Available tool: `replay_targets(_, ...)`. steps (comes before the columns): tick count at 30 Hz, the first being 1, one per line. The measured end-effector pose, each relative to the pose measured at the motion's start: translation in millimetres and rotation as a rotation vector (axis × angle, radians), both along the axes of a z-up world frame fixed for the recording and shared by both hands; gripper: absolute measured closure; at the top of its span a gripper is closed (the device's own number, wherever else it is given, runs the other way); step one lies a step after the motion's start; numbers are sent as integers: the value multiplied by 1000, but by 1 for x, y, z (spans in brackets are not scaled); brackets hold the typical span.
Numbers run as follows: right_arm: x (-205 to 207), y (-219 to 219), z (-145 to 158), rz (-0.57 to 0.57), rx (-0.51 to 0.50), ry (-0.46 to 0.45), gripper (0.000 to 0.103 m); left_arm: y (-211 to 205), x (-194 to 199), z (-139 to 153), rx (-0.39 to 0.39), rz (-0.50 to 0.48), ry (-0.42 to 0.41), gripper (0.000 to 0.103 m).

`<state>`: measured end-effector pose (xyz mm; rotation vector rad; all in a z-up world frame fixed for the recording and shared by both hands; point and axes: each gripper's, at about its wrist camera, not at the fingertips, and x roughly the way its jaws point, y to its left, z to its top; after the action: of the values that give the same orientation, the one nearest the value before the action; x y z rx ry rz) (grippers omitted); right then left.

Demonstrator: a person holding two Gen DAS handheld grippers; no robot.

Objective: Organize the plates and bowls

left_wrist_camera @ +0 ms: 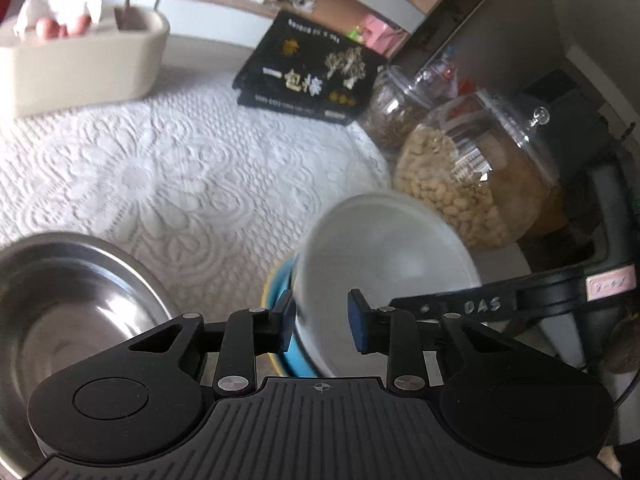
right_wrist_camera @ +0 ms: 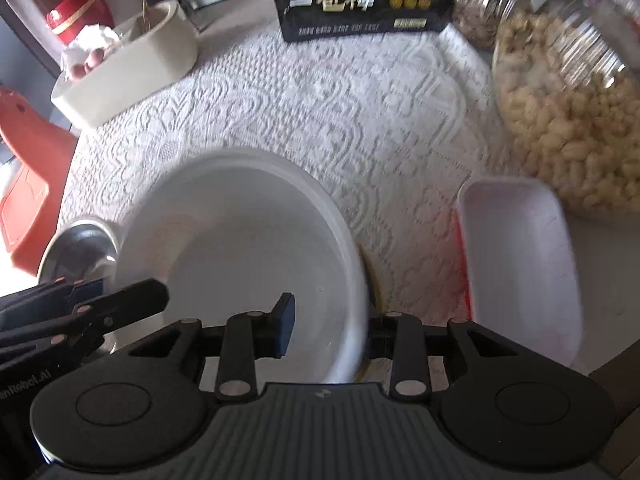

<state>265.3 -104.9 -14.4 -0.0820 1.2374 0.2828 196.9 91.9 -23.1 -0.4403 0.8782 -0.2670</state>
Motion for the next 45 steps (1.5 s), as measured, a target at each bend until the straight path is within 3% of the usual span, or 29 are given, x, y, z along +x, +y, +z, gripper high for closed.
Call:
replay_targets(6, -8, 13, 17, 23, -82, -96, 63, 5, -6, 7, 40, 26, -30, 72)
replay_targets(15, -27, 36, 5, 111, -268, -180, 55, 4, -12, 5, 33, 1, -17, 72)
replay_targets(23, -33, 18, -12, 71, -215, -135, 53, 1, -14, 2, 17, -18, -10, 72)
replay_targets(28, -43, 7, 6, 46, -170, -259, 52, 2, -13, -1, 12, -12, 1, 72)
replay_targets(32, -43, -3, 15, -9, -133, -349, 46, 7, -12, -3, -36, 2, 11, 72)
replay_targets(37, -34, -10, 6, 4, -87, -240, 47, 12, -11, -4, -77, 4, 16, 72)
replay_targets(45, -33, 2, -10, 34, -20, -163, 45, 8, -7, -12, -106, -12, 43, 73)
